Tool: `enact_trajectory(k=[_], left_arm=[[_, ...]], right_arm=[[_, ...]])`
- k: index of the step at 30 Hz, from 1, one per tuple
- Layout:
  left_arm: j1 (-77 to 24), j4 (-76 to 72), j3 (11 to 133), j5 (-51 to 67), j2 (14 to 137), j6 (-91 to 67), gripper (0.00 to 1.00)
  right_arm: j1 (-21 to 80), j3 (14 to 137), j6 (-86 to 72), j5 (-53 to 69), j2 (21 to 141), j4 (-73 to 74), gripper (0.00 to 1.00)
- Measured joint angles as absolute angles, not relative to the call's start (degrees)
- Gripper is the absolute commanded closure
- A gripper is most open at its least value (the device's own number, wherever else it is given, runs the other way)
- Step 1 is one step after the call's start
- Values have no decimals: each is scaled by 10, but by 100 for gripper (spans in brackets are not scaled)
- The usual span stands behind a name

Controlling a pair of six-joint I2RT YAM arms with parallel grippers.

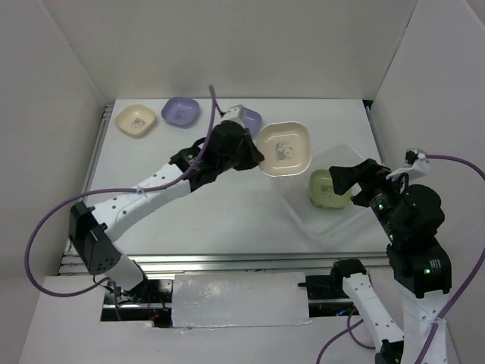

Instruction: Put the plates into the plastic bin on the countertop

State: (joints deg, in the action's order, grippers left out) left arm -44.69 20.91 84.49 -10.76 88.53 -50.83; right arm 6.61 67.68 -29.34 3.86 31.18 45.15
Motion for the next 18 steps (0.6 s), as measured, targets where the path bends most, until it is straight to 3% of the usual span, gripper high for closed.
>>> enact_trajectory(k=[10, 15, 16, 17, 18], left_arm=[[-588, 237, 1162, -164, 1202, -510, 100], [-603, 263, 1218, -162, 1302, -521, 99], [-600, 270, 1223, -162, 1312, -526, 94], [-597, 276, 1229, -162, 1320, -528, 77], [-592, 283, 1238, -161, 1327, -528, 66]], right_arm=[[66, 769, -305, -74, 283, 510, 0], [66, 807, -301, -99, 279, 531, 0], [66, 811, -300, -100, 279, 533, 0], [66, 813, -299, -102, 279, 536, 0], [66, 814, -297, -102, 279, 538, 0]])
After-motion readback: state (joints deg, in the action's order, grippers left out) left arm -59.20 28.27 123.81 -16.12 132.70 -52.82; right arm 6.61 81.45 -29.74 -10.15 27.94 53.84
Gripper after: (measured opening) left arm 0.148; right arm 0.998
